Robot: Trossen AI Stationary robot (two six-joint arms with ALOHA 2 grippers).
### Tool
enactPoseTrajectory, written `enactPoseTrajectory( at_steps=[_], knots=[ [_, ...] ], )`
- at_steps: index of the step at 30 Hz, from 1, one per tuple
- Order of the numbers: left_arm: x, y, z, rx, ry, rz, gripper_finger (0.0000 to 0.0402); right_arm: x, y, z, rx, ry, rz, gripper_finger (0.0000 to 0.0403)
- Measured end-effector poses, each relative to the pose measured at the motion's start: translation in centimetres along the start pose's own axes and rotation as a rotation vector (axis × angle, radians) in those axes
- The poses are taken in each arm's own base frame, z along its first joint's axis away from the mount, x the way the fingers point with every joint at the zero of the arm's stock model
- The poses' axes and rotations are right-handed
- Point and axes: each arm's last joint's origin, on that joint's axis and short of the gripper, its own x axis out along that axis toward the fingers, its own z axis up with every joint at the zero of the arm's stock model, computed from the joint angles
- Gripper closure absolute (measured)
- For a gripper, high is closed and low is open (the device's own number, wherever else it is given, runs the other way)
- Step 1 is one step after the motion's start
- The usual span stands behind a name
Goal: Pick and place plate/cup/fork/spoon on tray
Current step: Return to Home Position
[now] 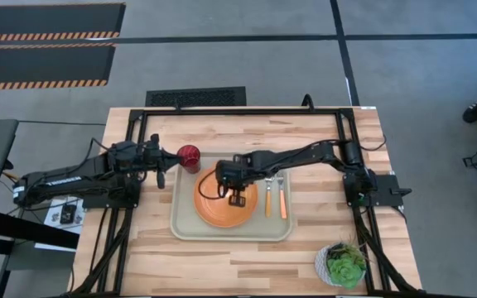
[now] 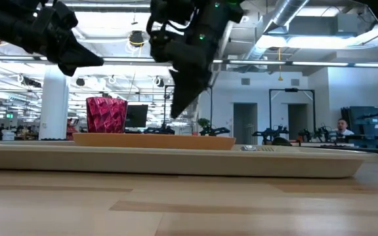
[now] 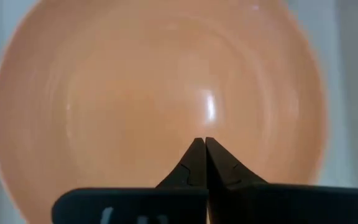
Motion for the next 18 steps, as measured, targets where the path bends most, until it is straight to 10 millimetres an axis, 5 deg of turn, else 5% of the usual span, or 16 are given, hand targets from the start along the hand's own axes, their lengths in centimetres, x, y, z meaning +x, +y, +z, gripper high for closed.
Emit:
enactPoseTrajectory(
  at_steps=[9,13,18],
  knots=[
    [-0.6,-0.1,0.4,-0.002,-0.060,-0.011,0.0395,0.0,-1.4,2.2,-0.106,-0.245,0.043,0.0400],
    [-0.3,0.0,-0.5,-0.008,-0.145,-0.027,0.0395,2.3,-2.0,1.4,-0.101,-0.371,0.119,0.0400],
    [-0.4,0.0,-0.9,-0.007,-0.221,-0.034,0.0395,2.9,-2.3,0.4,-0.078,-0.469,0.132,0.0400]
  ],
)
